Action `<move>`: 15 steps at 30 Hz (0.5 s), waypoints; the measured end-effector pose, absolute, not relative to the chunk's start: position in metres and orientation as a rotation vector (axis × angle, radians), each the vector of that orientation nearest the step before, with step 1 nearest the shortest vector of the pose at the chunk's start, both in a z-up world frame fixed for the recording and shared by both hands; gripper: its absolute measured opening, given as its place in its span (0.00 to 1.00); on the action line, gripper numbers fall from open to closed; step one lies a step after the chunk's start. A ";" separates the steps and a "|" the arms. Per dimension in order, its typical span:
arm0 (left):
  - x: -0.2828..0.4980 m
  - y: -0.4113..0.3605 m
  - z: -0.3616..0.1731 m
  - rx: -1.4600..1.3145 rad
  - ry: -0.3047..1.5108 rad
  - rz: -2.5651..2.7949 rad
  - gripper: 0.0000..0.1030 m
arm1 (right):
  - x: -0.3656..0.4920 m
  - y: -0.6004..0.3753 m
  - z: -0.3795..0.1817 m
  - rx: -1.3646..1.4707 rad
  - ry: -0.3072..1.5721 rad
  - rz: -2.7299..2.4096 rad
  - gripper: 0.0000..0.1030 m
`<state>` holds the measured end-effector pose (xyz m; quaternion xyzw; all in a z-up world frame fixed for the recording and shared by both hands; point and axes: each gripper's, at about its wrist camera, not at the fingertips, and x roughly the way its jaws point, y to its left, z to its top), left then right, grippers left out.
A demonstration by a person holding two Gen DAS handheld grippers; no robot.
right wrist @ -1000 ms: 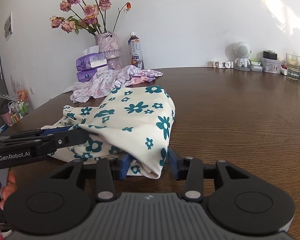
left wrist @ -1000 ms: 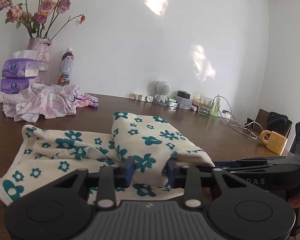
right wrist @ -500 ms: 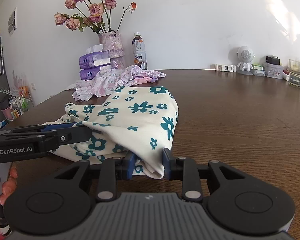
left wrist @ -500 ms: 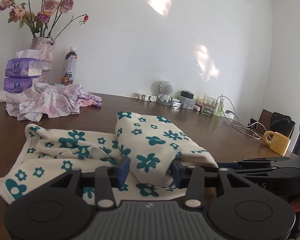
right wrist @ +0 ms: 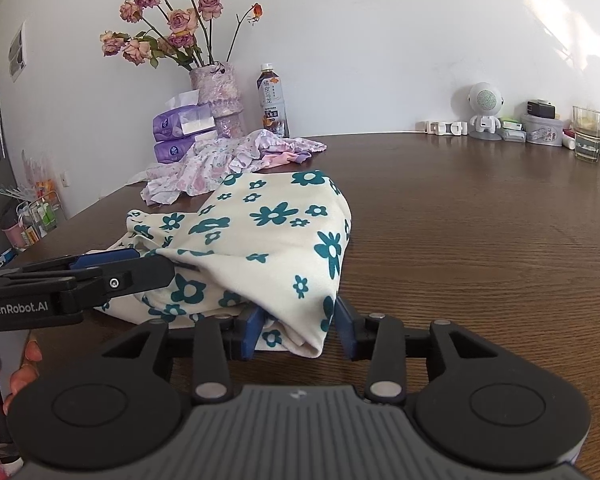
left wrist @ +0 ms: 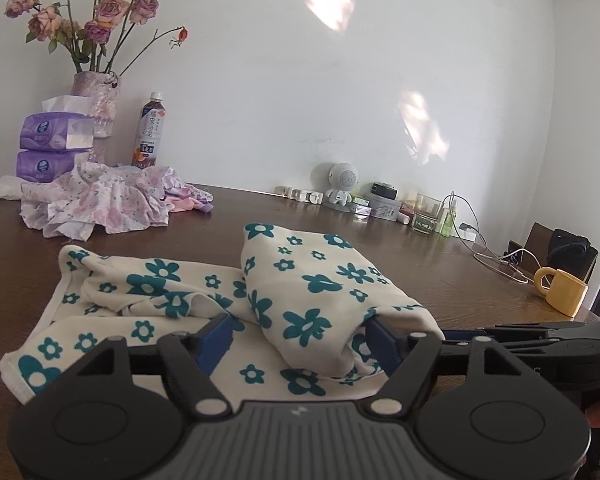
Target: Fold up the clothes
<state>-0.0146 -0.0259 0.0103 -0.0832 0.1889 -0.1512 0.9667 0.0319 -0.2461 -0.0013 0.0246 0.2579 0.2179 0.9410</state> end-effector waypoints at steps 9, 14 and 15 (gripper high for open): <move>-0.015 -0.025 0.011 -0.175 0.378 -0.298 0.71 | 0.031 -0.245 -0.001 0.046 0.524 0.442 0.38; -0.015 -0.024 0.010 -0.187 0.377 -0.313 0.63 | 0.031 -0.246 -0.001 0.047 0.524 0.443 0.38; -0.015 -0.024 0.010 -0.187 0.377 -0.316 0.59 | 0.031 -0.246 -0.001 0.047 0.524 0.443 0.38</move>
